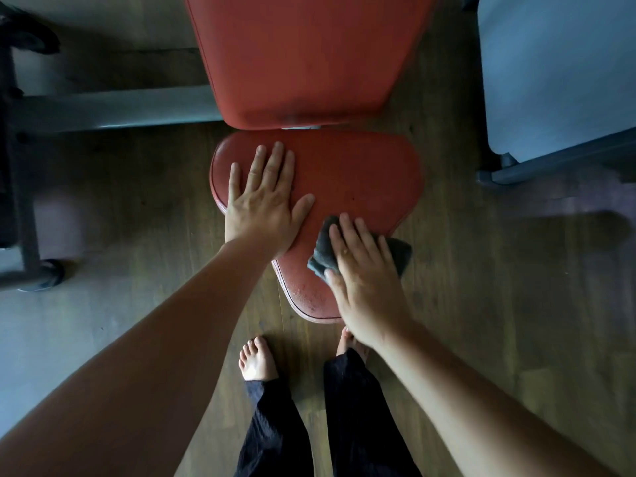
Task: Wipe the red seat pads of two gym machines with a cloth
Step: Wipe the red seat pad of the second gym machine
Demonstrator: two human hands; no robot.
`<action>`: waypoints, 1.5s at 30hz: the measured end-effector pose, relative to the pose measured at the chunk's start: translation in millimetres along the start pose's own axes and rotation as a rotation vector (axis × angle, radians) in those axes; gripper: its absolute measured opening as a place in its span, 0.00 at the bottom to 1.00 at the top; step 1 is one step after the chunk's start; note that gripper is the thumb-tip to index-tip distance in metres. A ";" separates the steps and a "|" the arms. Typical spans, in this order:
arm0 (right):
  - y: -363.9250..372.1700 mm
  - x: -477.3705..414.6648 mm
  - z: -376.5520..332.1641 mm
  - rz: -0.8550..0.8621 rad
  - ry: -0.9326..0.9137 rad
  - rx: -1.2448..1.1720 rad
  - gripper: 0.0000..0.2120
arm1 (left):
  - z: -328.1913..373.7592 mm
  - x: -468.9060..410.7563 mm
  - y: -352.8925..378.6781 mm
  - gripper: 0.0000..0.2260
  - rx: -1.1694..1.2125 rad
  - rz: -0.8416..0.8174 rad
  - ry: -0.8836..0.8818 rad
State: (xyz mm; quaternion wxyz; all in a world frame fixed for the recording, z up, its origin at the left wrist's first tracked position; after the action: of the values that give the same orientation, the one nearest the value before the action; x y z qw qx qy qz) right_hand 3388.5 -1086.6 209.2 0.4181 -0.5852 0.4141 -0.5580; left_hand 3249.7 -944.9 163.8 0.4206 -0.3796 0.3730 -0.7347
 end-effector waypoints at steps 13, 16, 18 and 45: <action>3.9 28.3 -25.4 0.003 -0.029 0.028 0.29 | -6.4 5.7 1.0 0.34 0.003 0.011 0.010; -1.5 -22.8 0.8 0.015 -0.009 0.060 0.29 | -8.5 4.0 1.0 0.34 0.013 0.016 -0.013; -9.9 -72.1 22.8 0.001 0.076 0.090 0.29 | -7.8 3.0 1.0 0.34 0.016 0.011 -0.020; -28.4 -125.4 8.2 -0.010 -0.701 0.035 0.31 | -42.8 94.8 -6.5 0.33 0.212 0.121 -0.423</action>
State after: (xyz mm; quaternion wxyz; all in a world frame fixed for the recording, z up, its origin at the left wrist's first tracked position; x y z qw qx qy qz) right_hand 3392.9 -958.3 197.5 0.5418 -0.7361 0.2329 -0.3322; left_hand 3176.3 -1018.2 174.0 0.5698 -0.4558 0.2197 -0.6475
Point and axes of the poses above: each hand's wrist, its own x-axis away from the middle knuckle, its own y-axis out of the palm, z = x × y, the point moved 4 cm from there along -x, towards the middle knuckle, and after that the axes turned 14 degrees about x, right-handed, at the moved point
